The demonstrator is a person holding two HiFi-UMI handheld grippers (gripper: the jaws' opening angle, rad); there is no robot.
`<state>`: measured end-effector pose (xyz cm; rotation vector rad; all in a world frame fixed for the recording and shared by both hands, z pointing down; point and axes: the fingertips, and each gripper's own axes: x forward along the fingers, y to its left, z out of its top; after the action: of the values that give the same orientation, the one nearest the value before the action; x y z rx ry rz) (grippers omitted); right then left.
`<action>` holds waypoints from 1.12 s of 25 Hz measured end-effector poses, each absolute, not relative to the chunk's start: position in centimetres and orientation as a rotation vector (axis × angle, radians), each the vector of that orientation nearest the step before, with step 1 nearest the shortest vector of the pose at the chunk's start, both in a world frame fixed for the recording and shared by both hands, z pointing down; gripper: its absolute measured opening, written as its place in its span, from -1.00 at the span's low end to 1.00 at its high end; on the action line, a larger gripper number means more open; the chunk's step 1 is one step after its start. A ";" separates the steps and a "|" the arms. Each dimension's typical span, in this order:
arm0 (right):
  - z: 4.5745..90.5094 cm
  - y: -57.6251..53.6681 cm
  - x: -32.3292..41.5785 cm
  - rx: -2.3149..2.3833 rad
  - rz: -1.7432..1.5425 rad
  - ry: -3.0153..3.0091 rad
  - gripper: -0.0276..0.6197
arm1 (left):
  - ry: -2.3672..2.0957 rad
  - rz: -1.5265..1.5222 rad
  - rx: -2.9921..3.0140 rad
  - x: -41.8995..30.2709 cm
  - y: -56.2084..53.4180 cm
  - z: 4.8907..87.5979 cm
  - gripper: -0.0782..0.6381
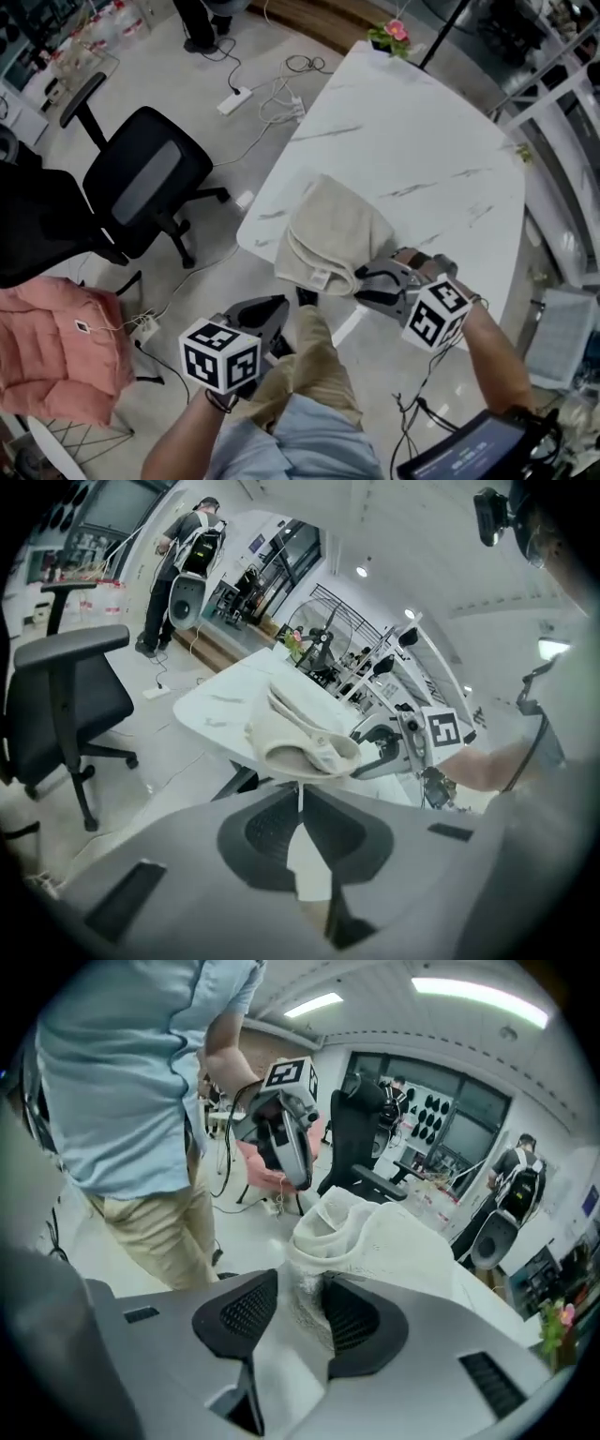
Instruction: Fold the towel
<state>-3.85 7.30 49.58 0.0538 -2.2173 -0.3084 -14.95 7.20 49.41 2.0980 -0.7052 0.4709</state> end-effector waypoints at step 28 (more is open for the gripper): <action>43.7 -1.4 -10.7 0.535 0.190 -2.451 -0.79 | -0.766 0.175 1.942 -13.8 0.1 51.0 -0.44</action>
<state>-10.70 -1.39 43.74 0.5345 -2.4505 0.1901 -13.78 0.13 50.97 1.9420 -0.7664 0.1748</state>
